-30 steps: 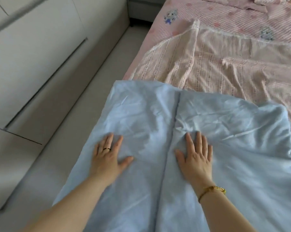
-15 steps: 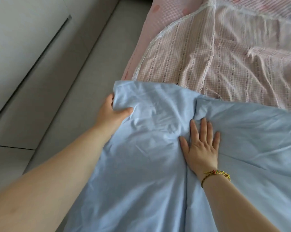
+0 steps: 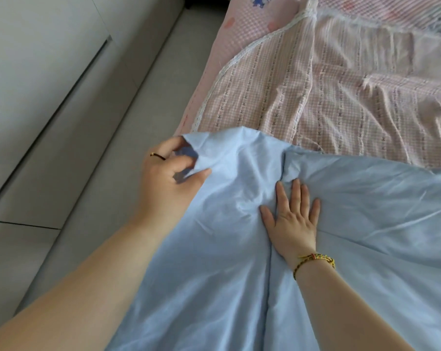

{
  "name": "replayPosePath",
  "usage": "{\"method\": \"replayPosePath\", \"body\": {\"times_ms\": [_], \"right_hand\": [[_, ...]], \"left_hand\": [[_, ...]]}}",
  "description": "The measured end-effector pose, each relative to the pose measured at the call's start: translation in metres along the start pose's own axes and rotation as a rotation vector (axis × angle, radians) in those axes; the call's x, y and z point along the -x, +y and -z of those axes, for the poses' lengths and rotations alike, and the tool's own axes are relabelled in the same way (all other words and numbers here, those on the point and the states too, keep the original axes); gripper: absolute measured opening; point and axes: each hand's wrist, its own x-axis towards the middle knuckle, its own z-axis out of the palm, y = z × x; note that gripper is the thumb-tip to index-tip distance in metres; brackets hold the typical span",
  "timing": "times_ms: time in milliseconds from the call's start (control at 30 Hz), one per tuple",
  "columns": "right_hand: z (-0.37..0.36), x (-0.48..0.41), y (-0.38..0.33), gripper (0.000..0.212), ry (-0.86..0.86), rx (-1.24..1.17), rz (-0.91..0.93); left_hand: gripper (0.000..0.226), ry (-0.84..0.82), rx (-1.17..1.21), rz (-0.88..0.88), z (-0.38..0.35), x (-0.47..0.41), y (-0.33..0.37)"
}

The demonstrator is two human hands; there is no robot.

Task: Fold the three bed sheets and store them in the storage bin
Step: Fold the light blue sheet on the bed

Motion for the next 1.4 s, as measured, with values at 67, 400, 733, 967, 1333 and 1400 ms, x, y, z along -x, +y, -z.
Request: {"method": "replayPosePath", "body": {"times_ms": [67, 400, 733, 967, 1333, 1400], "right_hand": [[0.016, 0.003, 0.0, 0.059, -0.066, -0.175, -0.012], [0.092, 0.031, -0.064, 0.065, -0.108, -1.1, 0.159], [0.094, 0.044, -0.064, 0.056, -0.339, -1.546, 0.256], [0.112, 0.046, 0.027, 0.017, 0.25, -1.51, -0.289], [0.092, 0.03, 0.187, 0.012, 0.186, -1.338, -0.592], [0.081, 0.042, 0.179, 0.013, 0.12, -1.35, -0.556]], "left_hand": [[0.036, -0.093, 0.064, -0.018, -0.012, 0.008, 0.012], [0.033, -0.278, 0.191, 0.062, -0.011, 0.016, 0.052], [0.025, -0.689, 0.46, 0.18, 0.0, -0.009, 0.095], [0.024, -0.714, 0.187, 0.0, -0.042, -0.012, 0.13], [0.074, -0.707, -0.52, 0.024, -0.108, 0.2, 0.067], [0.06, -0.636, -0.527, 0.011, -0.112, 0.22, 0.064]]}}
